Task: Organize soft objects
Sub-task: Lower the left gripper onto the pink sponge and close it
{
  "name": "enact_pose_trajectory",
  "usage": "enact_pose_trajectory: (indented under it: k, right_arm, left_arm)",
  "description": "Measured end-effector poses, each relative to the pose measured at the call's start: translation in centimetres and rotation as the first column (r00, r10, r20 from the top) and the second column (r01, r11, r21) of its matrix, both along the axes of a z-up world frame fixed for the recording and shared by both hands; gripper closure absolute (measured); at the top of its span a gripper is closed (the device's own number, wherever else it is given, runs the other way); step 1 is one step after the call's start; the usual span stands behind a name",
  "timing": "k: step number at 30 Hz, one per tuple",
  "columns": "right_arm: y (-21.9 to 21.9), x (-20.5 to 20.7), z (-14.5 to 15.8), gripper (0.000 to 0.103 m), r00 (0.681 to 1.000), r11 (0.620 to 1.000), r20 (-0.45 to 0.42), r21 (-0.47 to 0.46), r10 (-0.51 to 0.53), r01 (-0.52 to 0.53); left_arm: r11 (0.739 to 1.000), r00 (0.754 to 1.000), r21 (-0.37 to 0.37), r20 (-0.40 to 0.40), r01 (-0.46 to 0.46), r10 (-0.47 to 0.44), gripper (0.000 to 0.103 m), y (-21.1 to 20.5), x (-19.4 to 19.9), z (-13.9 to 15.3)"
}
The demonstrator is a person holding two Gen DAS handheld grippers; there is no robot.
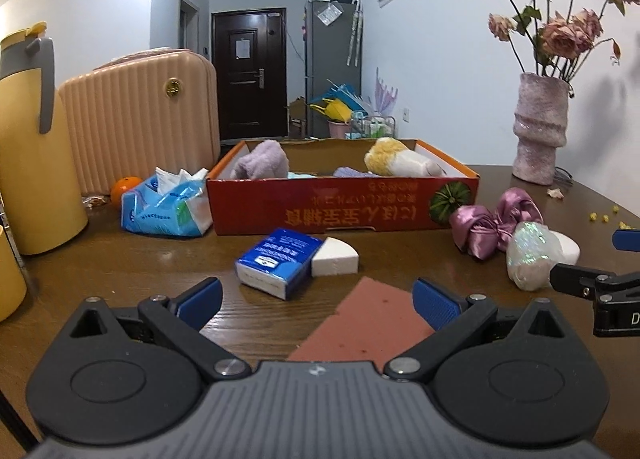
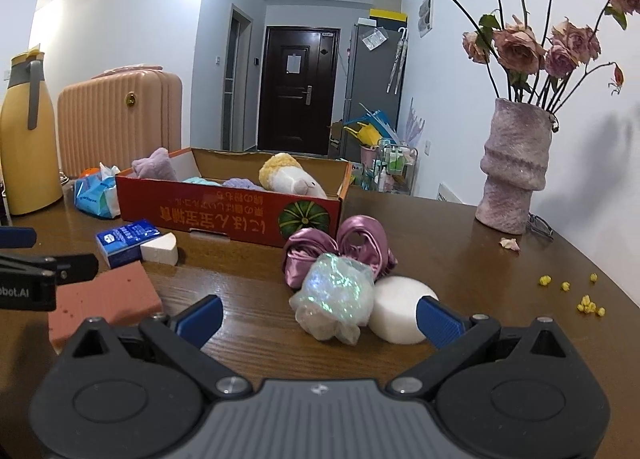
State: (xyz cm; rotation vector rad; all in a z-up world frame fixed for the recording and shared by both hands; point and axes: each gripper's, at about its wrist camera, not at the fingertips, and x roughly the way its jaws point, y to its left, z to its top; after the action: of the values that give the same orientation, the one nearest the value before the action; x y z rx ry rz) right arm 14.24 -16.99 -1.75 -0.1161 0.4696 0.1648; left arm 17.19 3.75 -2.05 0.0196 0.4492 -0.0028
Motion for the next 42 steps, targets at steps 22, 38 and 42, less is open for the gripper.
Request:
enact_pose_trajectory:
  k: [22, 38, 42]
  right_arm:
    - [0.0, -0.2, -0.2, 0.000, 1.000, 1.000, -0.005, 0.000, 0.002, -0.002]
    - [0.1, 0.0, -0.7, 0.000, 1.000, 1.000, -0.015, -0.009, 0.000, 0.000]
    - [0.1, 0.1, -0.7, 0.000, 1.000, 1.000, -0.018, -0.013, -0.001, 0.001]
  left_arm:
    - [0.999, 0.998, 0.020, -0.043, 0.049, -0.048, 0.000, -0.9, 0.5, -1.0]
    - [0.995, 0.979, -0.001, -0.180, 0.100, -0.098, 0.000, -1.3, 2.5, -2.9]
    - [0.994, 0.974, 0.002, -0.199, 0.106, -0.104, 0.000, -1.5, 2.9, -3.3]
